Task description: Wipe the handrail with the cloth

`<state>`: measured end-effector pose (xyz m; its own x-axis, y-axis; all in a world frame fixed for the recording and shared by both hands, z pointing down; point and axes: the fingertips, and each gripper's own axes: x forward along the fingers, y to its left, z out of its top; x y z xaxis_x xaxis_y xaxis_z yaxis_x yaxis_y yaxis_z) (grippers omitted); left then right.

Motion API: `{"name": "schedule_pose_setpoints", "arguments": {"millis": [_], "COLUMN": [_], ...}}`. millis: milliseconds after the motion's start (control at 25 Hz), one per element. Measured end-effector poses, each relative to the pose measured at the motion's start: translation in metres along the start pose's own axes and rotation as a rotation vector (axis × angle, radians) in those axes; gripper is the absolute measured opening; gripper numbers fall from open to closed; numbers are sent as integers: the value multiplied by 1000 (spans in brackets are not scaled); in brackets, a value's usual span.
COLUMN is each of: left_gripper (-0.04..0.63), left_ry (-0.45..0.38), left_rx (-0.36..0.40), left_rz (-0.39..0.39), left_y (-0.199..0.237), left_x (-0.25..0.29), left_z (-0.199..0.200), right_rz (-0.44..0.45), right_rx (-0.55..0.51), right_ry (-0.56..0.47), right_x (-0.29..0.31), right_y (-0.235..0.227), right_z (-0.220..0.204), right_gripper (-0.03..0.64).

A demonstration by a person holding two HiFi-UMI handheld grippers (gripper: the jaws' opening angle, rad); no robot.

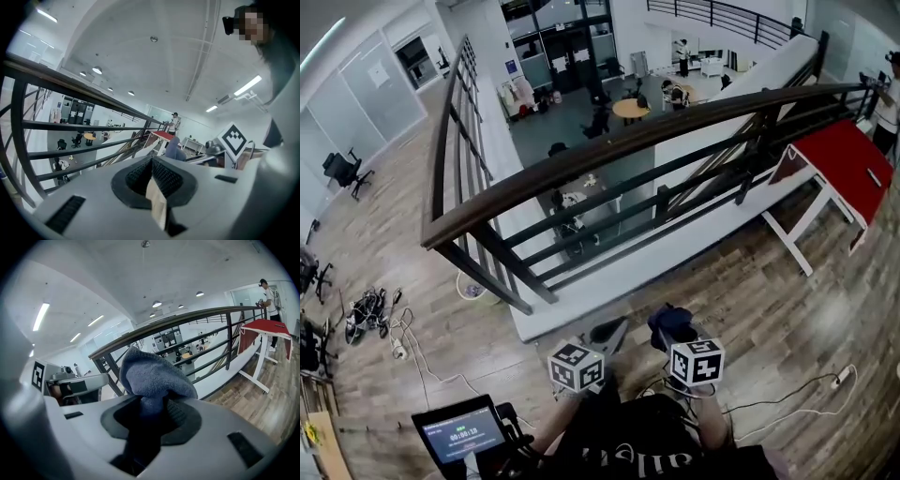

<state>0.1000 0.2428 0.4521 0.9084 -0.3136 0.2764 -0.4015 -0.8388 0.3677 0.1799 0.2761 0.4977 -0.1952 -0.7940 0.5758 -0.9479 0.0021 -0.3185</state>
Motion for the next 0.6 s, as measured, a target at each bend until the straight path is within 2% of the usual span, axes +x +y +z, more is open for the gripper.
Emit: {"name": "schedule_pose_setpoints", "arguments": {"millis": [600], "left_gripper": [0], "left_ry": [0], "left_rx": [15], "left_rz": [-12], "left_y": [-34], "left_x": [1], "left_z": [-16], "right_rz": [3], "right_rx": [-10], "right_ry": [-5], "right_x": [-30], "right_y": [-7], "right_z": [-18], "right_gripper": [109]}}
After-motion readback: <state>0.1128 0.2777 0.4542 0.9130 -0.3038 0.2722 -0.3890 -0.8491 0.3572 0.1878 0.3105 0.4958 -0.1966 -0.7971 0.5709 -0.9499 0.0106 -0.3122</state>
